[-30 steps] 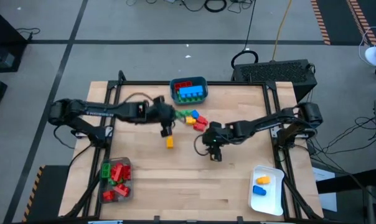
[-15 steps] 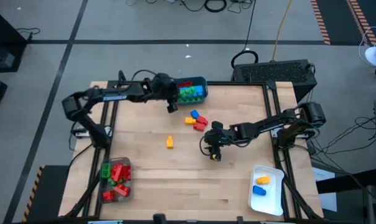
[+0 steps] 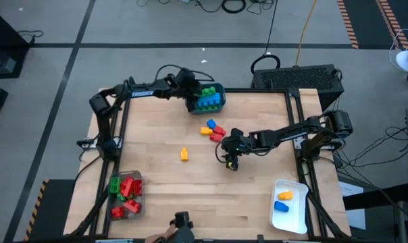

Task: Sort blocks by size
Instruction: Put the green game piece into the blue container, then put the game piece into the white container

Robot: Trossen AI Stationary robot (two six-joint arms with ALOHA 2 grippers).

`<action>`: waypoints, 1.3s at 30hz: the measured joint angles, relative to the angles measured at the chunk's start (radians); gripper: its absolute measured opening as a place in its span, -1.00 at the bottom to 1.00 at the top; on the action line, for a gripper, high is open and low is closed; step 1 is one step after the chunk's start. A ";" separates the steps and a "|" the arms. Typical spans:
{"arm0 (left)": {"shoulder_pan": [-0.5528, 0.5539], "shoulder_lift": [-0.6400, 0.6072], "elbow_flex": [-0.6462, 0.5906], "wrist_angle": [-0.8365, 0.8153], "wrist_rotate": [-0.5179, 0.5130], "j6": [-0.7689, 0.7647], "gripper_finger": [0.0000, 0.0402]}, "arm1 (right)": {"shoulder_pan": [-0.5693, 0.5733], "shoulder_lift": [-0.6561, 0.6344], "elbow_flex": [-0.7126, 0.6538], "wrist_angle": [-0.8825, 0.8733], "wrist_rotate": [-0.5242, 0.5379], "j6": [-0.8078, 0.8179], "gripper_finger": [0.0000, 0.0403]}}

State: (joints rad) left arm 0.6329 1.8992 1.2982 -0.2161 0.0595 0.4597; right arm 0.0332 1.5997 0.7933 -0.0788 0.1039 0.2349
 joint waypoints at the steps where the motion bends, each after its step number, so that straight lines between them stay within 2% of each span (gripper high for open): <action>1: 0.002 0.005 0.001 -0.005 0.000 0.005 -0.13 | 0.000 0.000 0.000 0.000 -0.001 0.006 0.04; 7: 0.002 0.009 0.002 0.007 -0.019 -0.019 -0.11 | -0.019 -0.022 0.000 0.027 0.006 0.007 0.04; 10: 0.002 -0.005 0.002 0.025 -0.015 -0.037 -0.07 | -0.043 -0.042 0.000 0.064 0.074 0.007 0.04; 13: 0.002 -0.025 0.002 0.039 -0.008 -0.040 0.04 | -0.079 -0.043 0.000 0.075 0.128 -0.014 0.04; 19: 0.002 -0.062 0.002 0.004 -0.029 -0.054 0.36 | -0.139 -0.002 0.000 0.137 0.127 -0.085 0.04; 22: -0.001 -0.098 0.002 -0.045 -0.035 -0.056 0.44 | -0.151 0.009 0.000 0.182 0.092 -0.150 0.04; 29: -0.028 -0.208 0.002 -0.103 -0.037 -0.087 0.45 | -0.172 0.085 0.001 0.276 0.079 -0.259 0.04; 39: -0.118 -0.337 -0.053 -0.164 -0.037 -0.181 0.45 | -0.188 0.189 0.002 0.308 0.067 -0.270 0.04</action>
State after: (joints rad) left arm 0.5146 1.5623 1.2456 -0.3804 0.0223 0.2785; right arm -0.1548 1.7884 0.7956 0.2291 0.1713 -0.0354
